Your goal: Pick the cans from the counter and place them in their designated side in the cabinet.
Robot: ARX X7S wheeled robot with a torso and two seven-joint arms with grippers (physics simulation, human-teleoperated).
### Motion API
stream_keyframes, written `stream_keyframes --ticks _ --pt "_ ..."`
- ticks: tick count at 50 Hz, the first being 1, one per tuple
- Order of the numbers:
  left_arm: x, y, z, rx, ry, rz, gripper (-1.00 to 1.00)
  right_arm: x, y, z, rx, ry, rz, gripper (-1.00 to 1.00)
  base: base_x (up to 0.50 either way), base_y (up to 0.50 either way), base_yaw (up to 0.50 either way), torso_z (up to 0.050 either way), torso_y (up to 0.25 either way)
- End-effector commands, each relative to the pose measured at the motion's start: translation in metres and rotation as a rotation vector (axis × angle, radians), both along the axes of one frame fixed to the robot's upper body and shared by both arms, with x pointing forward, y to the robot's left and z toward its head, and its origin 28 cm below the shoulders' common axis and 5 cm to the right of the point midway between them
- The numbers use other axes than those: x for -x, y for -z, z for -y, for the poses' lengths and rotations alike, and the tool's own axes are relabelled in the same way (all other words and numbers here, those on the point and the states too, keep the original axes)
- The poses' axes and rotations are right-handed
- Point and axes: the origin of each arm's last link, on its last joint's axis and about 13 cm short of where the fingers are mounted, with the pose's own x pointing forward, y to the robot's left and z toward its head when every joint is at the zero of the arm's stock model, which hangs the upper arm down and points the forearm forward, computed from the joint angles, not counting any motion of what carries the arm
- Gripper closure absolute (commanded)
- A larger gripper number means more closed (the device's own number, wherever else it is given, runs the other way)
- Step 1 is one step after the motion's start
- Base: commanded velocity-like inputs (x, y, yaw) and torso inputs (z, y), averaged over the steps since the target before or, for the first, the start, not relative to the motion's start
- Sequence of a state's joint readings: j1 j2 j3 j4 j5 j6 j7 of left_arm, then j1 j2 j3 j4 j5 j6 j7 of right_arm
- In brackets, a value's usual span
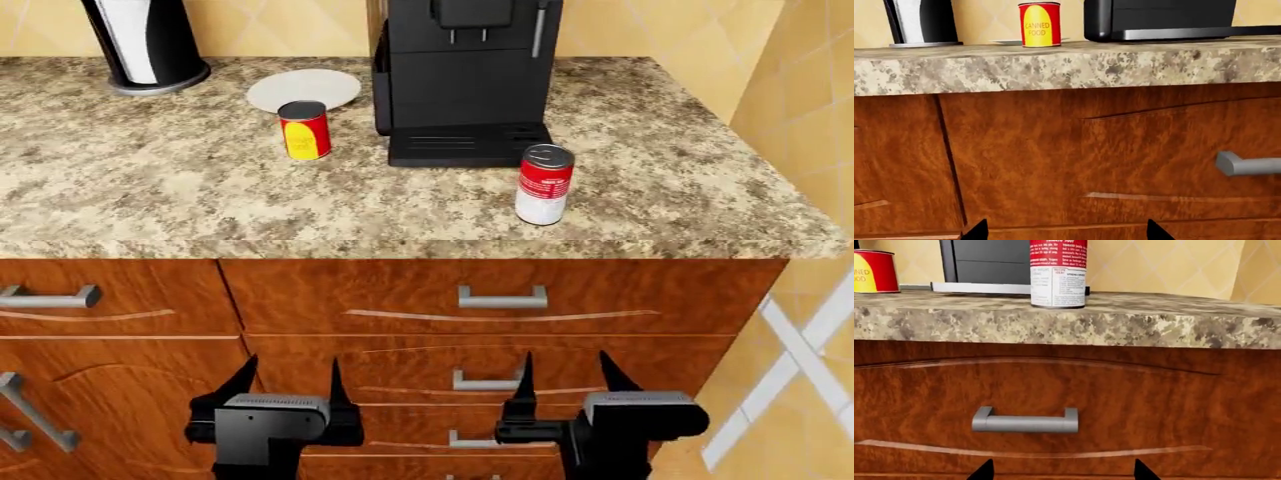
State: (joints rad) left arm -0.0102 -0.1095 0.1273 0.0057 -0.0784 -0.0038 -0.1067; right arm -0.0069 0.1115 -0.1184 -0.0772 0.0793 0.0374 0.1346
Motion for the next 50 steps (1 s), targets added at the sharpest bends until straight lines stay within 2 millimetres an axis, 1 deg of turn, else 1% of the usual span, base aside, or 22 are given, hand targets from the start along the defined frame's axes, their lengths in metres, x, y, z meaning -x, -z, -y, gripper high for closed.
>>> stream_keyframes --ticks 1,5,12,17,22,25,31,35,36,38,43,50 --pt "-0.010 -0.026 -0.002 -0.039 0.100 0.013 -1.00 -0.008 -0.030 0.003 -0.012 -0.047 -0.035 -1.00 0.00 0.00 0.00 0.000 0.000" --pt "-0.020 -0.053 -0.006 -0.048 0.171 0.029 -1.00 -0.017 -0.062 0.008 -0.031 -0.069 -0.023 -1.00 0.00 0.00 0.00 0.000 0.000" --pt "-0.036 -0.094 -0.013 -0.066 0.249 0.053 -1.00 -0.026 -0.106 0.017 -0.020 -0.111 -0.008 -1.00 0.00 0.00 0.00 0.000 0.000" --pt "-0.047 -0.124 -0.019 -0.054 0.269 0.090 -1.00 -0.026 -0.138 0.025 0.000 -0.127 0.029 -1.00 0.00 0.00 0.00 0.000 0.000" --pt "-0.065 -0.150 -0.025 -0.057 0.281 0.145 -1.00 -0.022 -0.162 0.034 0.018 -0.139 0.047 -1.00 0.00 0.00 0.00 0.000 0.000" --pt "-0.074 -0.164 -0.029 -0.066 0.302 0.157 -1.00 -0.020 -0.173 0.039 0.026 -0.147 0.049 -1.00 0.00 0.00 0.00 0.000 0.000" --pt "-0.092 -0.185 -0.035 -0.090 0.338 0.152 -1.00 -0.022 -0.192 0.047 0.029 -0.169 0.043 -1.00 0.00 0.00 0.00 0.000 0.000" --pt "-0.099 -0.193 -0.037 -0.097 0.352 0.147 -1.00 -0.025 -0.203 0.053 0.021 -0.192 0.030 -1.00 0.00 0.00 0.00 0.000 0.000" --pt "-0.100 -0.195 -0.037 -0.099 0.355 0.147 -1.00 -0.025 -0.203 0.053 0.021 -0.192 0.030 -1.00 0.00 0.00 0.00 0.000 0.000" --pt "-0.102 -0.198 -0.038 -0.103 0.358 0.152 -1.00 -0.030 -0.209 0.055 0.024 -0.209 0.018 -1.00 0.00 0.00 0.00 0.000 0.000" --pt "-0.105 -0.206 -0.040 -0.102 0.349 0.168 -1.00 -0.046 -0.210 0.057 0.006 -0.247 -0.007 -1.00 0.00 0.00 0.00 0.000 0.000" --pt "-0.107 -0.209 -0.042 -0.099 0.326 0.183 -1.00 -0.066 -0.210 0.056 -0.004 -0.298 -0.029 -1.00 0.00 0.00 0.00 0.000 0.000"
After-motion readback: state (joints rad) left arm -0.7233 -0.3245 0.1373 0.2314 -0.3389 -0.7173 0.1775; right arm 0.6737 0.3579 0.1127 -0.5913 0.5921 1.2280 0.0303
